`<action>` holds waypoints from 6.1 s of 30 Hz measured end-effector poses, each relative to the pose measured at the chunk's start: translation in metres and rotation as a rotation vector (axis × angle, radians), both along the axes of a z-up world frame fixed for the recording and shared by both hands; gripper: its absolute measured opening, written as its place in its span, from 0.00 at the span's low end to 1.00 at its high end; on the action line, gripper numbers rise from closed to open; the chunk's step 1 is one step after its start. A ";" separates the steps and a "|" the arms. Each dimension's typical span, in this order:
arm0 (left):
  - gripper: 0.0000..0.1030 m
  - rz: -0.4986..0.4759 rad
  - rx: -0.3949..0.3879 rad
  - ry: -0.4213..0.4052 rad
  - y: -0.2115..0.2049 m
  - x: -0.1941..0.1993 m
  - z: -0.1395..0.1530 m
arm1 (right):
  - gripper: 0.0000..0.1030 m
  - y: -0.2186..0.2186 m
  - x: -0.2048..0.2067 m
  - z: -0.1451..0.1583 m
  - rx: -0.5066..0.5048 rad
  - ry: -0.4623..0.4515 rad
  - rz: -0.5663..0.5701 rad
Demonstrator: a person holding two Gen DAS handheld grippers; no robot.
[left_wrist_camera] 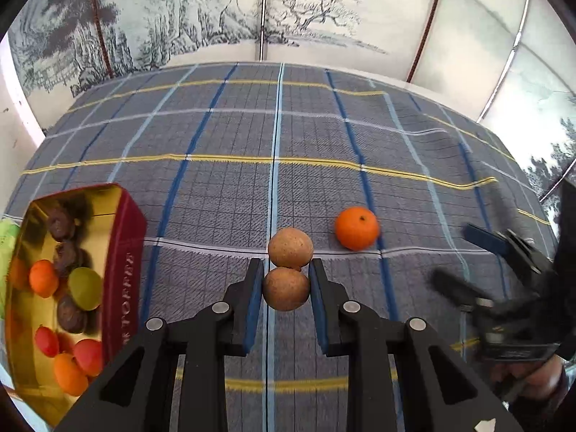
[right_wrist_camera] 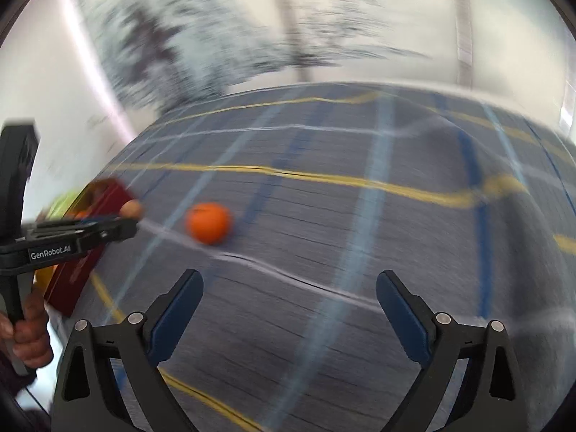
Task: Organize fruits
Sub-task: 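Carry the nuts into the tin with the left tool while the right tool grasps an orange, then open the left tool to release the nuts in the tin, then carry the orange into the tin and open the right tool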
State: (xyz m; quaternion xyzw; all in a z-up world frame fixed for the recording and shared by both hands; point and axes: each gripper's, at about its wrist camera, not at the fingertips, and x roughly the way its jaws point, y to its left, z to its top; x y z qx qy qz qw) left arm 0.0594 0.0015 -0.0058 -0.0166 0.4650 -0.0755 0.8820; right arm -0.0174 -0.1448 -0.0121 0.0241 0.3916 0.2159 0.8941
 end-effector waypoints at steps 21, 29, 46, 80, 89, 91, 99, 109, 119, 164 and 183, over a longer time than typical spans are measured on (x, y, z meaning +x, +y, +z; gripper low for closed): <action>0.20 -0.056 -0.028 -0.035 0.045 -0.049 0.018 | 0.37 0.079 0.028 -0.024 -0.159 0.014 0.106; 0.41 -0.197 0.115 -0.115 0.049 -0.097 0.012 | 0.38 0.079 0.028 -0.026 -0.179 0.009 0.094; 0.22 -0.412 0.147 0.053 0.042 -0.066 -0.050 | 0.38 0.073 0.030 -0.026 -0.162 0.019 0.059; 0.22 0.289 0.032 -0.172 0.191 -0.153 0.020 | 0.39 0.078 0.028 -0.027 -0.212 0.005 0.054; 0.22 0.327 0.041 -0.164 0.207 -0.150 0.010 | 0.39 0.078 0.028 -0.027 -0.214 0.004 0.054; 0.22 0.332 0.036 -0.161 0.210 -0.149 0.007 | 0.39 0.079 0.028 -0.028 -0.213 0.004 0.054; 0.22 0.338 0.035 -0.159 0.215 -0.144 0.004 | 0.43 0.077 0.028 -0.028 -0.214 0.005 0.052; 0.27 0.338 0.061 -0.175 0.207 -0.146 0.009 | 0.43 0.078 0.028 -0.028 -0.218 0.003 0.053; 0.66 0.363 0.134 -0.214 0.199 -0.152 0.017 | 0.42 0.073 0.028 -0.027 -0.227 0.002 0.042; 0.86 0.324 0.219 -0.212 0.174 -0.152 0.011 | 0.37 0.089 0.026 -0.021 -0.181 0.058 0.013; 0.90 0.438 0.185 -0.229 0.225 -0.180 0.023 | 0.37 0.229 -0.051 0.065 -0.023 -0.060 0.413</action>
